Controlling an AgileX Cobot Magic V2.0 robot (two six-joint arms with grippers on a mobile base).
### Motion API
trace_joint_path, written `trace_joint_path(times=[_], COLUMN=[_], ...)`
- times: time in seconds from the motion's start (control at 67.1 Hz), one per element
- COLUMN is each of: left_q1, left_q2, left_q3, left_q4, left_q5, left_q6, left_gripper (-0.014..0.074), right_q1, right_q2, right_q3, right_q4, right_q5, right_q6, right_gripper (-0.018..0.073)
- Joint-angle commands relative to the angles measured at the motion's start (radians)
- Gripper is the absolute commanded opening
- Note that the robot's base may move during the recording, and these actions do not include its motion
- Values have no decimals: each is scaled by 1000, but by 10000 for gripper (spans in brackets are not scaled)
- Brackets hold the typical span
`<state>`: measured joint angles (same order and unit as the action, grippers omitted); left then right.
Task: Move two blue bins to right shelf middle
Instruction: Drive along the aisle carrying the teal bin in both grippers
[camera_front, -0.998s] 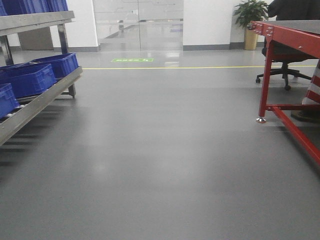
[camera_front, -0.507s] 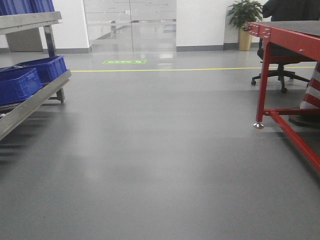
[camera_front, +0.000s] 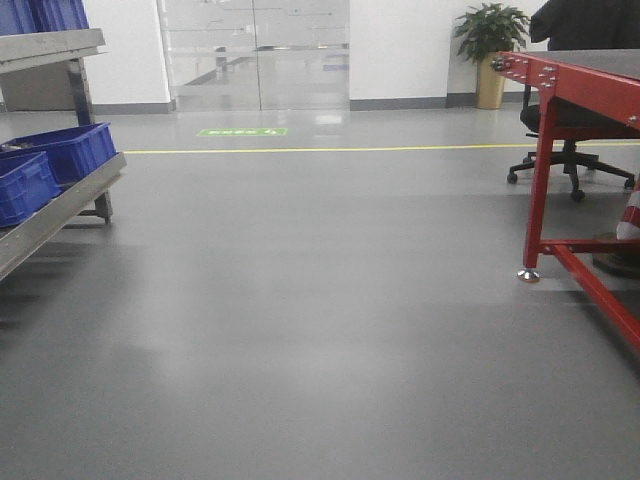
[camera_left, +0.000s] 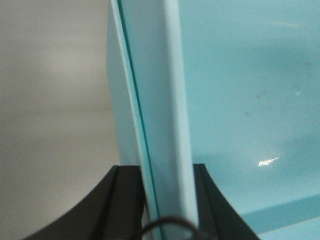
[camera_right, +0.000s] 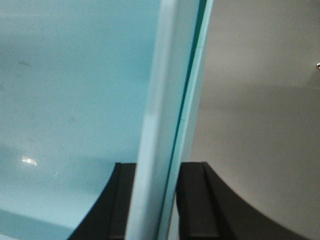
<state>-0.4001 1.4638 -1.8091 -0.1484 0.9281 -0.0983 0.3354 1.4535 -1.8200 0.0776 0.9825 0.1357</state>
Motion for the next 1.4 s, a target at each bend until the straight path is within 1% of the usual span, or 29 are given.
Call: trace_joint_path(times=[0.0, 1.385], left_q1=[-3, -3], left_q2=[-21, -14], left_q3=[-18, -18], left_q4=[-49, -48], left_q5=[-89, -96], left_q6=[15, 15], left_gripper=[-111, -111], right_q1=[-3, -3], right_q2=[-8, -8], right_q3=[-11, -11], right_q4=[-11, -11], right_q5=[-74, -76], right_q6=[4, 4], right_gripper=[-154, -154])
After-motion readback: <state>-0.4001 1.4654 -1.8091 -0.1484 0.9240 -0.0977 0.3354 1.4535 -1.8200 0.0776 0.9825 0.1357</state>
